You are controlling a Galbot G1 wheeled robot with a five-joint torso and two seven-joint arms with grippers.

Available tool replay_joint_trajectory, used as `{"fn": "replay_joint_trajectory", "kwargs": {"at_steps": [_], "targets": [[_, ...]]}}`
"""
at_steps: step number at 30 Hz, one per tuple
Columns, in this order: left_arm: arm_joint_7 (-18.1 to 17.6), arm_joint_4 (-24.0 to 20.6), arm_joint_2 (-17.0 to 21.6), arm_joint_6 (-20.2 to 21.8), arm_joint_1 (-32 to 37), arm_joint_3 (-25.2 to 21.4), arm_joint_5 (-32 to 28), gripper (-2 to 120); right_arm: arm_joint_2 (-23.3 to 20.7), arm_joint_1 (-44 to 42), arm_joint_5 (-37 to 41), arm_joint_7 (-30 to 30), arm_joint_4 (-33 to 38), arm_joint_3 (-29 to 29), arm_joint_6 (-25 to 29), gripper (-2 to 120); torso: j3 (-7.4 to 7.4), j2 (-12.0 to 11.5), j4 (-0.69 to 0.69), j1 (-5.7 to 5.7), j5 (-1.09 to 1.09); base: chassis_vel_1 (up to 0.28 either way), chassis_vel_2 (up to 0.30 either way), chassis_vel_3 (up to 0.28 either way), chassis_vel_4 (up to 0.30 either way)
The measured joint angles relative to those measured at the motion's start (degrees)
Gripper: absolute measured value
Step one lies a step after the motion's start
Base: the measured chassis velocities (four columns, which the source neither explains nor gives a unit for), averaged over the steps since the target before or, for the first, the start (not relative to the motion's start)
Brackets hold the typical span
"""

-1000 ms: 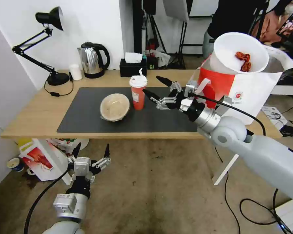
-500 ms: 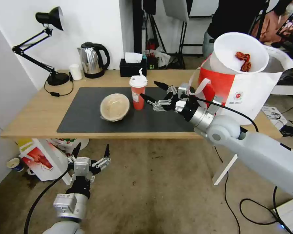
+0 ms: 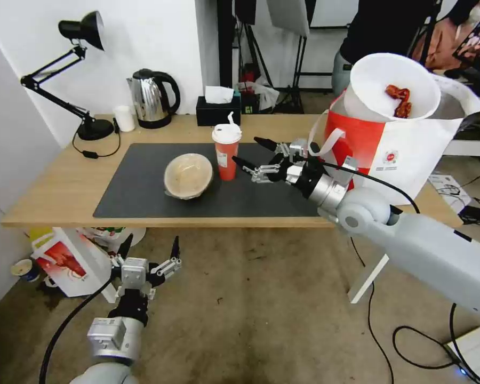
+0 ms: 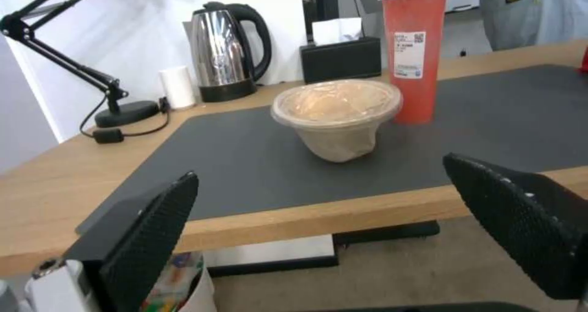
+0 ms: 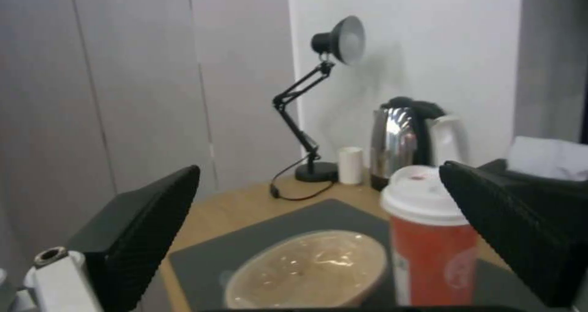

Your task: Pick up the trash from the table and place it into the takeout bag.

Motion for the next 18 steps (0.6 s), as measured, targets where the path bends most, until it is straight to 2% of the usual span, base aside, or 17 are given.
{"fn": "replay_joint_trajectory", "kwargs": {"at_steps": [9, 12, 18], "targets": [[0.0, 0.0, 0.0, 0.0, 0.0, 0.0, 0.0, 100, -0.6, -0.3, -1.5, 2.9, -1.5, 1.6, -0.3, 100, 0.00, 0.0, 0.00, 0.00, 0.00, 0.000, 0.000, 0.000, 0.000], [0.0, 0.0, 0.0, 0.0, 0.0, 0.0, 0.0, 100, -0.7, -0.1, -1.5, 5.8, -2.0, 1.9, -2.4, 100, 0.00, 0.0, 0.00, 0.00, 0.00, 0.000, 0.000, 0.000, 0.000], [0.0, 0.0, 0.0, 0.0, 0.0, 0.0, 0.0, 100, -0.4, 0.0, -1.2, 7.1, -2.5, 1.9, -5.0, 100, 0.00, 0.0, -0.01, 0.00, 0.00, 0.000, 0.000, 0.000, 0.000]]}}
